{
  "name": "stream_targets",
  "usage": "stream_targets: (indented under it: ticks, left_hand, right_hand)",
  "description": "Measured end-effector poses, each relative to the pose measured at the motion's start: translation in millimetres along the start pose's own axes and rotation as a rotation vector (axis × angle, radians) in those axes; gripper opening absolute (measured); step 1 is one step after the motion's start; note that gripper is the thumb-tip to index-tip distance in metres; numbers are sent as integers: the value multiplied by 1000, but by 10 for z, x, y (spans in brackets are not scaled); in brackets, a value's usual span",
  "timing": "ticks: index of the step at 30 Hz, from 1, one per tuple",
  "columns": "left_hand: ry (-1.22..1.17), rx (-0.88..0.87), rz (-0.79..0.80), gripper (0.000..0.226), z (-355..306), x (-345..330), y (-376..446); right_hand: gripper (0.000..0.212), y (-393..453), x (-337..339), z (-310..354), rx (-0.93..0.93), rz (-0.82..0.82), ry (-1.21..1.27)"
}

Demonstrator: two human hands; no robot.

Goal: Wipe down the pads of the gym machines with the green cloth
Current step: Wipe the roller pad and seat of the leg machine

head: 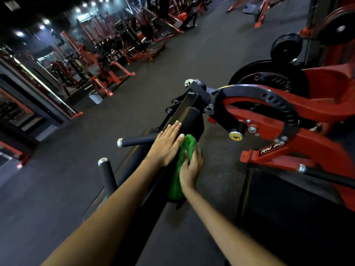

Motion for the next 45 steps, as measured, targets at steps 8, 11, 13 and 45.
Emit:
stream_targets:
  ticks: [8, 11, 13, 45]
  left_hand:
    - [2, -20, -14, 69, -25, -10, 22]
    - [27, -30, -10, 75, -41, -29, 9]
    - [55, -30, -16, 85, -31, -19, 8]
    - [156, -50, -142, 86, -88, 84, -1]
  right_hand:
    - [49, 253, 21, 373, 120, -48, 19]
    - [49, 90, 52, 111, 90, 0, 0]
    - [53, 358, 32, -101, -16, -17, 22]
    - [51, 989, -36, 95, -124, 75, -28]
Point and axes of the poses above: each hand's wrist, its own y-axis towards the middle knuckle, its own x-axis out of the back of the hand, z = x × y, the point moved 9 cm from there along y, towards the middle knuckle, and after that the axes turned 1 degree about -z, right-handed, at the moved point
